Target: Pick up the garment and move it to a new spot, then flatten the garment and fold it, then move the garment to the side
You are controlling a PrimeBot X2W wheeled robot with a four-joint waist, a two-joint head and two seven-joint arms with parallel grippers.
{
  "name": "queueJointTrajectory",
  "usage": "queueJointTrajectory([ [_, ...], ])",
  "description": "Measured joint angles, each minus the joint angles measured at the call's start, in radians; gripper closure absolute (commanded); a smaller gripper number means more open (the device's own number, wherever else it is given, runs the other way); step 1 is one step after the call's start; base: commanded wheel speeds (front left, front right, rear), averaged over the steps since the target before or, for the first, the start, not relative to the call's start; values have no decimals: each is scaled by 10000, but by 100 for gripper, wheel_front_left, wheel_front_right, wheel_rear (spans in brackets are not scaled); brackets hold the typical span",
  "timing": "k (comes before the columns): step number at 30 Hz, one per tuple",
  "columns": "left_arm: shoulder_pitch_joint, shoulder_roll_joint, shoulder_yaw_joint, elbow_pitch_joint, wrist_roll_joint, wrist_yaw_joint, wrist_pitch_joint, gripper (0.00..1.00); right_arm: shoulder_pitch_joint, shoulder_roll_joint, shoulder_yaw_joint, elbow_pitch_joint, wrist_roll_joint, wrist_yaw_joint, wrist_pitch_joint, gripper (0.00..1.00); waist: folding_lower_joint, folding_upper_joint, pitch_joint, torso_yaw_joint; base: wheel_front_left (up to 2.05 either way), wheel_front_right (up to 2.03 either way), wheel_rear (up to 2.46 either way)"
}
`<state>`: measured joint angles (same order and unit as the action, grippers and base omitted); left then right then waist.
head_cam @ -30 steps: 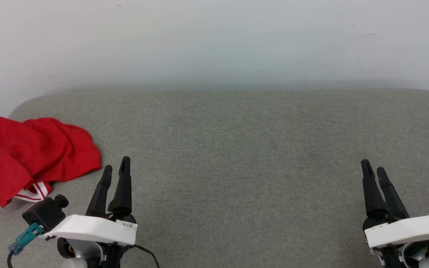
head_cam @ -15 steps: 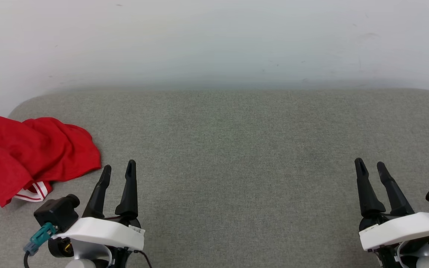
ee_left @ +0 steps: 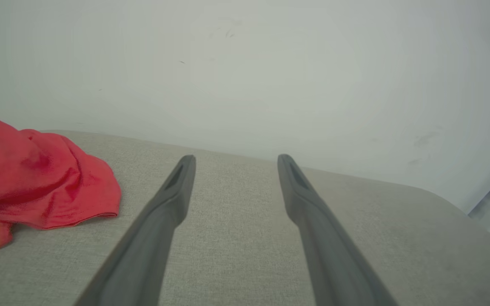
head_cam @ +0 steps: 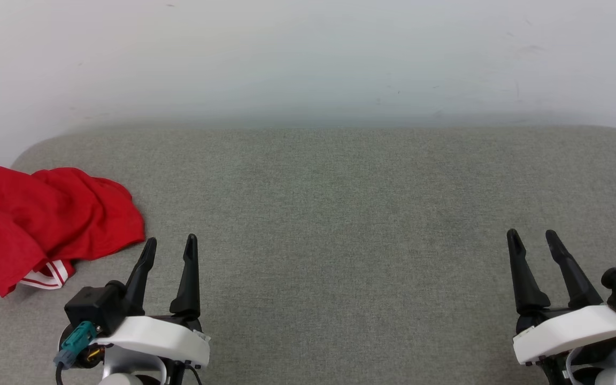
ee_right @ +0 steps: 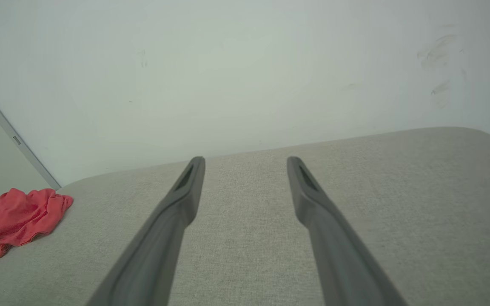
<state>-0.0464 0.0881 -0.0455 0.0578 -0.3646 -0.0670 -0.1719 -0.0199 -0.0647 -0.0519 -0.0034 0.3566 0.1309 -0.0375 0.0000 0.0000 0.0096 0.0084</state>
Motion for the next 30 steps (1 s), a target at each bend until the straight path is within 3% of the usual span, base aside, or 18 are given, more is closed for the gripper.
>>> queueJointTrajectory([
  [16, 27, 46, 2, 439, 1016, 144, -355, 0, 69, 52, -100, -370, -1532, 0, 0, 0, 0, 0, -57, -15, 0, 0, 0],
  [30, 26, -61, 148, 713, 1687, -98, -621, 0, 205, 90, -153, -523, -2428, 2, -77, 0, 0, 0, -57, 0, 0, 0, 0],
])
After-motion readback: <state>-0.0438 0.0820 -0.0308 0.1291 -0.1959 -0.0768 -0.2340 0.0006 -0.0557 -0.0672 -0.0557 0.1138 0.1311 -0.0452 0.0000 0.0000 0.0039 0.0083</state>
